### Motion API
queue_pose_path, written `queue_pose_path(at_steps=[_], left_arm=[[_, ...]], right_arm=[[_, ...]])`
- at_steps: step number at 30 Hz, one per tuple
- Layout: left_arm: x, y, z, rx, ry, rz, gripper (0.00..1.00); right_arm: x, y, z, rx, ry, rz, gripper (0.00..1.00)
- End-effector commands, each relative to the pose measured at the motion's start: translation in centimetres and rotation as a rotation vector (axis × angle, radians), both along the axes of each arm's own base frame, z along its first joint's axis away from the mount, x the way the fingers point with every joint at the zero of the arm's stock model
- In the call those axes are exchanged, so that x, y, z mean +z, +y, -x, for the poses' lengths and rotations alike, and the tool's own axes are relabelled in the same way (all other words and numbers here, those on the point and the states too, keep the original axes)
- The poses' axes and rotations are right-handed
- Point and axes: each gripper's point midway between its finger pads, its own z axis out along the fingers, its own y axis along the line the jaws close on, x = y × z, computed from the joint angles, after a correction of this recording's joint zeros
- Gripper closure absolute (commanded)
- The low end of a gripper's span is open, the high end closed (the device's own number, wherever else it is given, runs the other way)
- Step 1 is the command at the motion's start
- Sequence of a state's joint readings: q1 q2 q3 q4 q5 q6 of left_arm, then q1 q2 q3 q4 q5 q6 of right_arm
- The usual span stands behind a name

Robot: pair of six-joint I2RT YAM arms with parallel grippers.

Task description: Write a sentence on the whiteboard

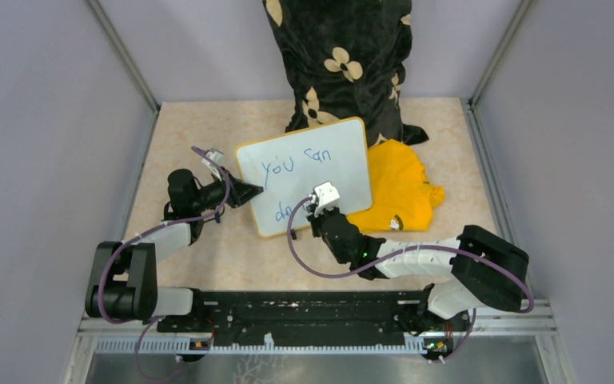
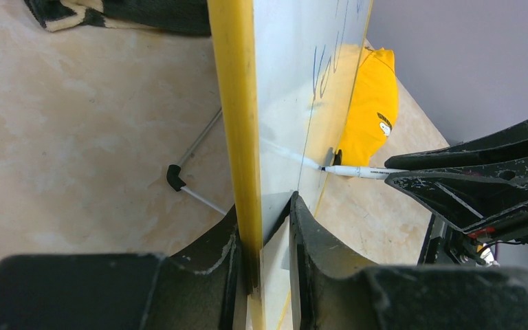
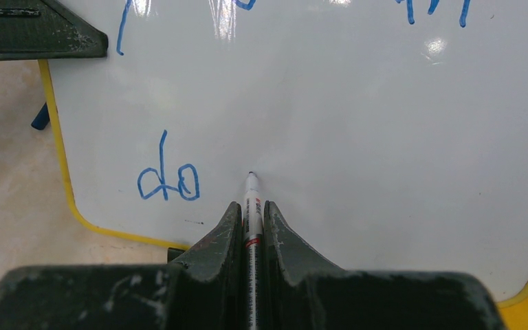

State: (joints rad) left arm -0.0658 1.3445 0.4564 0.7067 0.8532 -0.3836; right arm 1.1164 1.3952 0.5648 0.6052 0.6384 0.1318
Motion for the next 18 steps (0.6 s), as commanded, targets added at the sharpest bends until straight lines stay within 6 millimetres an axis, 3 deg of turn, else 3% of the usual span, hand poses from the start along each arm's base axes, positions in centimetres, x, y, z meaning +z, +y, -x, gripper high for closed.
queue_pose_path(at_steps=[1,10,18], left_arm=[[-1.7,1.1,-1.2,0.076,-0.007,-0.078,1.0],[-1.7,1.1,-1.2,0.076,-0.008,-0.078,1.0],[-1.8,1.1,-1.2,0.077,-0.005,-0.079,1.0]], right_arm=[[3.3,0.1,-0.8,-0.021,-0.043,-0.093,1.0],[5.8,0.6,0.8,0.069,-0.052,-0.165,1.0],[3.4,1.6,1.2,0.11,0.008,-0.12,1.0]])
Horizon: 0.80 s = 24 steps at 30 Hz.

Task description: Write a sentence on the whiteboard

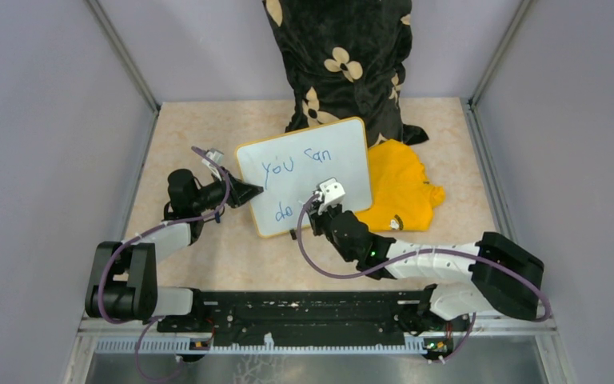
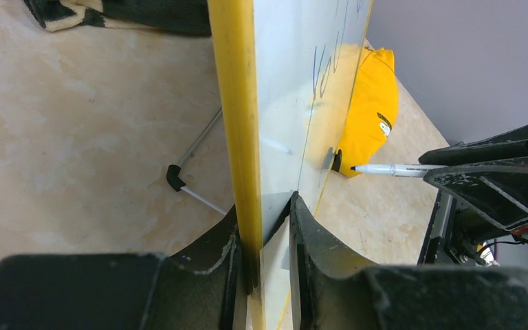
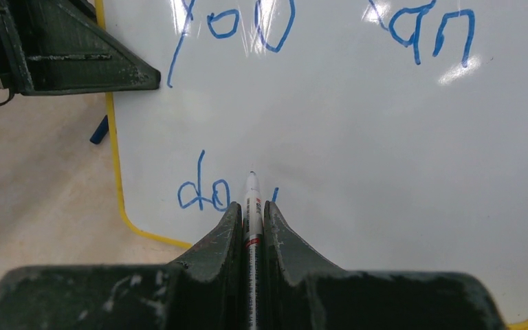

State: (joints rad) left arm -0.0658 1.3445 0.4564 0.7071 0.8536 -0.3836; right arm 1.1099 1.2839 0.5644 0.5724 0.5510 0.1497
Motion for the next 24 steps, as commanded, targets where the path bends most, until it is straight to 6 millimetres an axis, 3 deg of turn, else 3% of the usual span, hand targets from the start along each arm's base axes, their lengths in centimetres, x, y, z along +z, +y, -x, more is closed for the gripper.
queue_pose_path(at_steps=[1,7,24], left_arm=[[-1.8,1.1,-1.2,0.078,-0.004,-0.079,1.0],[-1.8,1.1,-1.2,0.075,-0.001,-0.078,1.0],[-1.8,1.1,-1.3,0.077,-0.004,-0.081,1.0]], right_arm=[[-0.2,1.2,0.2,0.032,0.026,-0.019,1.0],[-2.1,0.9,0.1,0.011,0.05,0.001,1.0],[-3.4,-0.4,-1.0,-0.07,0.049,0.011,1.0]])
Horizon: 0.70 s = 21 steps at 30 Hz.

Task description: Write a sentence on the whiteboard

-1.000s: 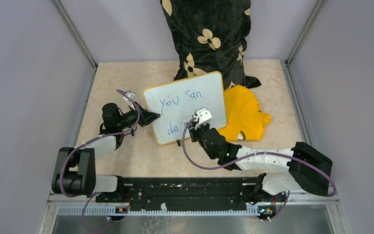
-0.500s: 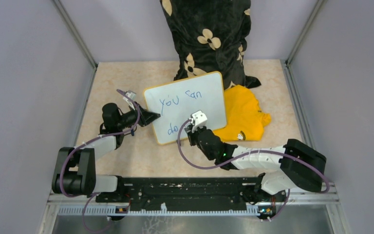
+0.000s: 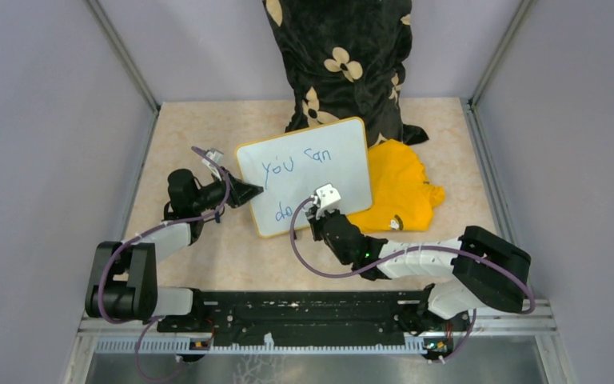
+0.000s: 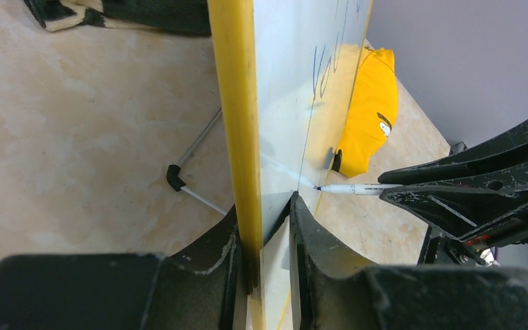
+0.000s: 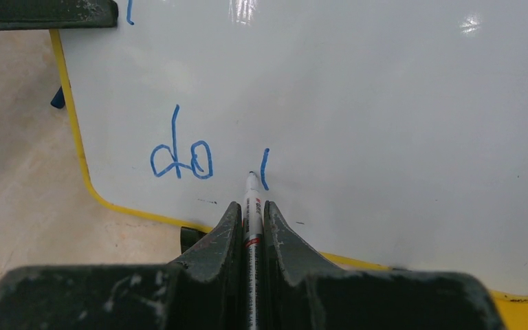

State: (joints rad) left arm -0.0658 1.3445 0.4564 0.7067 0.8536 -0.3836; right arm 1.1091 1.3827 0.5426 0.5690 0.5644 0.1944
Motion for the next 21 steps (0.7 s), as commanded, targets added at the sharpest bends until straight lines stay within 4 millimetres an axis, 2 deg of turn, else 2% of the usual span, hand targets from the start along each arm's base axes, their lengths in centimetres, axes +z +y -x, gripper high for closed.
queue_pose_path(at_steps=[1,14,21], left_arm=[[-1.8,1.1,-1.2,0.076,-0.003,-0.081,1.0],[-1.7,1.2,-1.3,0.077,-0.005,-0.081,1.0],[-1.7,1.1,-1.2,0.077,-0.004,-0.08,1.0]], right_arm=[[1.2,-0.4,-1.0,-0.055,-0.029,-0.06,1.0],[0.9,-2.3,-1.3,-0.112,-0.026,-0.049,1.0],[1.7,-2.3,-1.0,-0.095,-0.026,-0.084,1.0]])
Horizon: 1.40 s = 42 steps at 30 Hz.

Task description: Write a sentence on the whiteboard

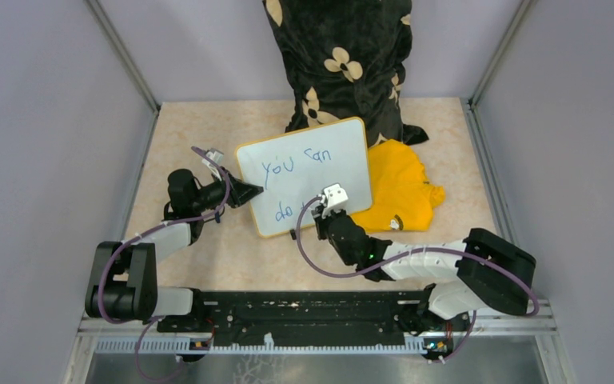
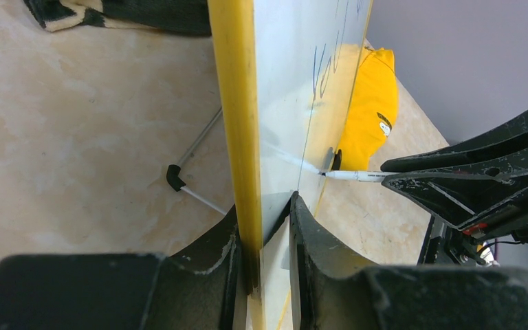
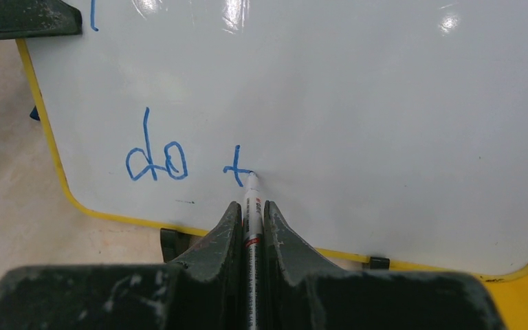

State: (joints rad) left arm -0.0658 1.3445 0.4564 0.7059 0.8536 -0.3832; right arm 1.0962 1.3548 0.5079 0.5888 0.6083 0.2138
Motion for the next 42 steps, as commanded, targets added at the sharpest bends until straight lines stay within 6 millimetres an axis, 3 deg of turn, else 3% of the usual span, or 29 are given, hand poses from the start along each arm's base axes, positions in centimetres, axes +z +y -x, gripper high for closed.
queue_pose_path(at_steps=[1,9,17,29,42], left_arm=[[-1.7,1.1,-1.3,0.077,-0.006,-0.08,1.0],[-1.7,1.1,-1.2,0.075,-0.006,-0.079,1.0],[-1.7,1.1,-1.3,0.077,-0.007,-0.08,1.0],[-1.7,1.1,-1.3,0.077,-0.006,-0.079,1.0],[-1.6,1.1,-1.3,0.077,-0.006,-0.078,1.0]], right_arm=[[2.1,-0.6,-0.3,-0.022,-0.025,-0.079,1.0],[5.7,-0.1,-0.4,-0.001,-0.081,-0.15,1.0],[6.3,0.4,-1.5,-0.017,-0.049,-0.197,1.0],[5.5,0.7,-2.4,-0.027,-0.04,-0.18,1.0],[3.1,0.0,-2.3,-0.041,0.007,-0.148,1.0]])
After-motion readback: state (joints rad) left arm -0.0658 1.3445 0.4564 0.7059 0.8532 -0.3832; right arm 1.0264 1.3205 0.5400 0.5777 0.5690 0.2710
